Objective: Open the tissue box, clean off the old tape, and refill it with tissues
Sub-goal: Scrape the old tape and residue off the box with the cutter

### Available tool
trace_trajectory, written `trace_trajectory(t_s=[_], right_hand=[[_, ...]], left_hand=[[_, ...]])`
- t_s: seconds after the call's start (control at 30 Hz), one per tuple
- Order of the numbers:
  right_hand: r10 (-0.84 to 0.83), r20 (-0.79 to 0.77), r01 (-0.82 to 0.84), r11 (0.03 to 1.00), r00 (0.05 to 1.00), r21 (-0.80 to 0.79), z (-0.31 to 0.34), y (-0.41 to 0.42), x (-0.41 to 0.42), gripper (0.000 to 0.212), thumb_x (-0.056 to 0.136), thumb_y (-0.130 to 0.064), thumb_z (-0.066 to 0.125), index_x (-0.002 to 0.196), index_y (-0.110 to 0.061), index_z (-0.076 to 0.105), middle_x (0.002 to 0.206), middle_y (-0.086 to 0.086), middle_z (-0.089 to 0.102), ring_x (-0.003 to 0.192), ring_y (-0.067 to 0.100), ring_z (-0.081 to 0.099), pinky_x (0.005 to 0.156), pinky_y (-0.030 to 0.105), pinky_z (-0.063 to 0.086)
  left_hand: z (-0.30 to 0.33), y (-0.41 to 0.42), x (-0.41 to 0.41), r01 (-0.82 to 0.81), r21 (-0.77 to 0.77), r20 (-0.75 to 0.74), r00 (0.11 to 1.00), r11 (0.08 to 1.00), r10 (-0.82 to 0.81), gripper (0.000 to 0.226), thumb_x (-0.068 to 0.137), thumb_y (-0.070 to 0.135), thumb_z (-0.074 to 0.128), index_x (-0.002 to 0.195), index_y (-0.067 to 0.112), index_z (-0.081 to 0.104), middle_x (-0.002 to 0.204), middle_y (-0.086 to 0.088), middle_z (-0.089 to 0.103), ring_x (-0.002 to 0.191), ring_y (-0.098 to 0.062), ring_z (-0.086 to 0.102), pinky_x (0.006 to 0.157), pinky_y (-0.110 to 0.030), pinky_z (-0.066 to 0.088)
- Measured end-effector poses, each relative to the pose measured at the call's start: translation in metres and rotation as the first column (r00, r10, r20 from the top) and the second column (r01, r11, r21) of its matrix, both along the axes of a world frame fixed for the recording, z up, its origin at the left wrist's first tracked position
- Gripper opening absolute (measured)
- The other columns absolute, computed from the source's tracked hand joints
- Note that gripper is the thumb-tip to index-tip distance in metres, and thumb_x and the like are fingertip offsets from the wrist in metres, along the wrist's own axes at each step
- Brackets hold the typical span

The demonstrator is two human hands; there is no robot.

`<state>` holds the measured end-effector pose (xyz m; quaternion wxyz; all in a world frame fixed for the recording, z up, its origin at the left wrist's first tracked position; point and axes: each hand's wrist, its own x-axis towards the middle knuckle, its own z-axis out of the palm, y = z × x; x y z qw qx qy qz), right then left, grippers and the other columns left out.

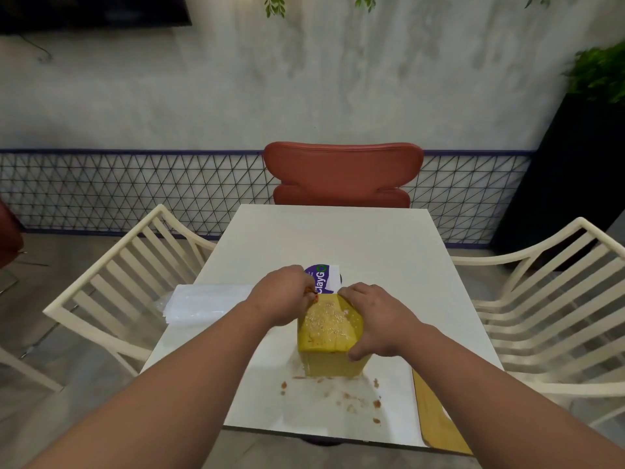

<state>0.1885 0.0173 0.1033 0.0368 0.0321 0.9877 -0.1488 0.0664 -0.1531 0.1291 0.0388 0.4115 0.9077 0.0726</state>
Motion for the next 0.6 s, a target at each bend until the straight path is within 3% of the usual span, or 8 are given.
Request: trace_trajectory(t_s=[0.23, 0.6], right_hand=[[0.002, -0.002, -0.002, 1.0, 1.0, -0.025, 0.0, -0.005, 0.003, 0.109, 0.051, -0.046, 0.086, 0.145, -0.03, 0.033, 0.136, -0.014, 0.041, 0.122, 0.014, 0.037, 0.095, 0.033, 0.046], [-0.015, 0.033, 0.015, 1.0, 0.999, -0.02, 0.002, -0.003, 0.002, 0.118, 0.053, -0.048, 0.087, 0.151, -0.029, 0.026, 0.148, -0.012, 0.033, 0.133, 0.014, 0.03, 0.104, 0.035, 0.041]], left_hand=[[0.002, 0.027, 0.019, 0.092, -0.071, -0.034, 0.995, 0.993, -0.095, 0.026, 0.094, 0.033, 0.047, 0.108, 0.02, 0.065, 0.106, -0.003, 0.055, 0.095, -0.026, 0.057, 0.079, -0.037, 0.049], [0.001, 0.002, 0.01, 0.076, 0.018, -0.035, 0.997, 0.997, -0.076, 0.025, 0.094, 0.034, 0.051, 0.11, 0.024, 0.068, 0.107, 0.0, 0.058, 0.096, -0.02, 0.056, 0.08, -0.032, 0.048]])
